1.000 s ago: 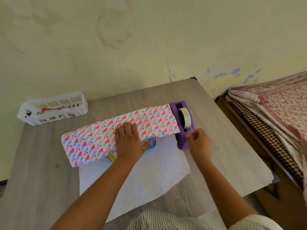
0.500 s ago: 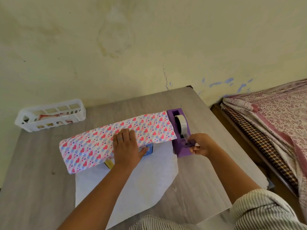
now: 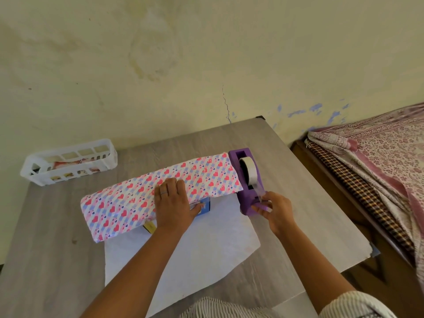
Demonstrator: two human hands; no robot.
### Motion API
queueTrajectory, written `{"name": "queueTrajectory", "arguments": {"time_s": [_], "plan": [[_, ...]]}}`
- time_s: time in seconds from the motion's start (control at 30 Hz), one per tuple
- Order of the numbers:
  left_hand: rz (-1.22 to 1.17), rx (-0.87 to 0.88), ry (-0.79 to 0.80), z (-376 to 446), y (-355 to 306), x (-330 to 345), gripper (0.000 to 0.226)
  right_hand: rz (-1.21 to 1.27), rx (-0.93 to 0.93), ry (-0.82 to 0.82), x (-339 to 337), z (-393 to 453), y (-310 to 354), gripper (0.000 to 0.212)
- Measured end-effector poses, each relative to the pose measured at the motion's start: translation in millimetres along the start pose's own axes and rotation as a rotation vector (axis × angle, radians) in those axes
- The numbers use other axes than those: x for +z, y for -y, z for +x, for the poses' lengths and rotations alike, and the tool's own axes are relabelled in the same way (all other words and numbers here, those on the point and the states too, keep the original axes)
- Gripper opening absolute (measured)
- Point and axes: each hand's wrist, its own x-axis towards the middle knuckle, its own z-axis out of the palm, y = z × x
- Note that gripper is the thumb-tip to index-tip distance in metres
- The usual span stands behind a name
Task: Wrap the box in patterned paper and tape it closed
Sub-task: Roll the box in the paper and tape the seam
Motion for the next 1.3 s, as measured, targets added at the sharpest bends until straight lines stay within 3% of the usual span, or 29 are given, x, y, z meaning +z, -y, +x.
{"name": "queueTrajectory", "arguments": {"time_s": [0.13, 0.27, 0.4, 0.77, 1.1, 1.3], "plan": [[-0.012, 0.000, -0.002, -0.2, 0.3, 0.4, 0.094, -0.069, 0.026, 0.059, -5.8, 4.0, -4.5, 0.003], [-0.010, -0.001, 0.007, -0.6, 0.6, 1.7, 0.094, -0.115, 0.061, 0.062, -9.1, 6.5, -5.2, 0.014], [-0.008, 0.001, 0.008, -0.3, 0.4, 0.7, 0.092, -0.194, 0.031, 0.047, -9.9, 7.6, -5.3, 0.006], [-0.018, -0.008, 0.054, -0.1, -1.0, -5.3, 0.093, -0.566, -0.230, -0.069, -4.8, 10.5, -14.6, 0.017], [-0.038, -0.014, 0.109, -0.1, -2.7, -12.2, 0.093, -0.736, -0.257, -0.138, -25.9, 23.0, -25.0, 0.012], [-0.055, -0.034, 0.170, 2.6, -3.1, -15.7, 0.093, -0.771, -0.493, -0.116, -35.0, -4.8, -26.6, 0.015]]}}
